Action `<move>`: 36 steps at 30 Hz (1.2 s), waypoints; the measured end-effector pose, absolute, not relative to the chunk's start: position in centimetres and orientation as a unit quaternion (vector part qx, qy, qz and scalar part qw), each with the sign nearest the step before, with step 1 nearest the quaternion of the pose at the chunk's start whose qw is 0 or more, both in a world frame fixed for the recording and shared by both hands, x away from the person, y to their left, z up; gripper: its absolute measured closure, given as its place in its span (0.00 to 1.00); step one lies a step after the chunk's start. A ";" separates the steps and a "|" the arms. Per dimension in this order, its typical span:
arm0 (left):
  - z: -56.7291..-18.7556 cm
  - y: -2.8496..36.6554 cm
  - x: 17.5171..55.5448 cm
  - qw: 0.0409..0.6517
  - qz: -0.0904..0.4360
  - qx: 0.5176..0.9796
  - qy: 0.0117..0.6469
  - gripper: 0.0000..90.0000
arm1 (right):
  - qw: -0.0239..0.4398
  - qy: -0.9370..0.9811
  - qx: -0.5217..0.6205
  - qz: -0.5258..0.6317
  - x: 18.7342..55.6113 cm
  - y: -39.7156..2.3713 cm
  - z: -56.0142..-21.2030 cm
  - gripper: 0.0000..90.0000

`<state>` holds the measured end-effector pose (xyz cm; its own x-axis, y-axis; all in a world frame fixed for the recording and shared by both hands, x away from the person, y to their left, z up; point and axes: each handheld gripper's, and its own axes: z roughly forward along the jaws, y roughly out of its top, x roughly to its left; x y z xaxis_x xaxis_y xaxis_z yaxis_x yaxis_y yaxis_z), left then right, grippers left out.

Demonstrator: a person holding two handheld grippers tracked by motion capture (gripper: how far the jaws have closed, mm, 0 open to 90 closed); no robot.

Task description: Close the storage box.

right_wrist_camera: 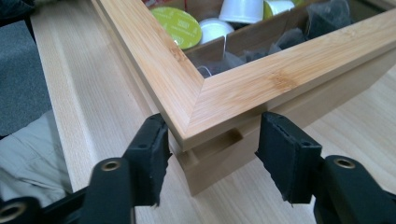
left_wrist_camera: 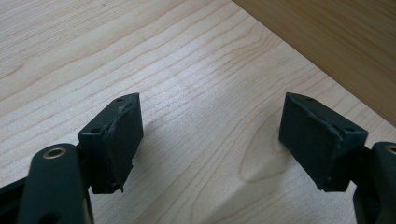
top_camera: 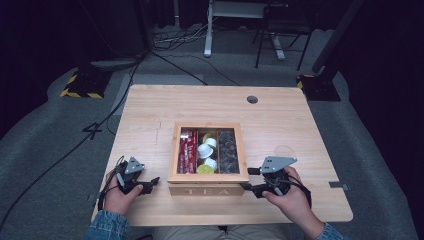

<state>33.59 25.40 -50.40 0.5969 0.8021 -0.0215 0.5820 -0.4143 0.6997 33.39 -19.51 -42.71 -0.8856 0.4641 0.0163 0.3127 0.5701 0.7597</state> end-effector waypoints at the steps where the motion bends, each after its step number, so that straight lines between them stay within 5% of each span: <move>1: -50.4 25.4 33.6 0.342 0.161 0.826 0.419 0.25 | 0.094 0.883 0.219 0.405 33.4 -19.5 -42.7 0.40; 6: -50.4 25.4 33.6 0.342 0.162 0.825 0.418 0.24 | 0.123 0.869 0.221 0.426 33.0 -19.3 -41.7 0.34; 21: -50.4 25.4 33.6 0.343 0.161 0.825 0.420 0.24 | 0.087 0.845 0.220 0.479 35.0 -19.9 -39.2 0.27; 36: -50.4 25.4 33.8 0.343 0.155 0.829 0.414 0.22 | 0.112 0.841 0.242 0.470 36.0 -26.8 -36.7 0.18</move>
<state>33.76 25.38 -50.41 0.6094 0.7924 -0.0264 0.5794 -0.4223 0.6971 35.99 -26.76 -36.66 -0.8583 0.5116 0.0393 0.3015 0.4409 0.8454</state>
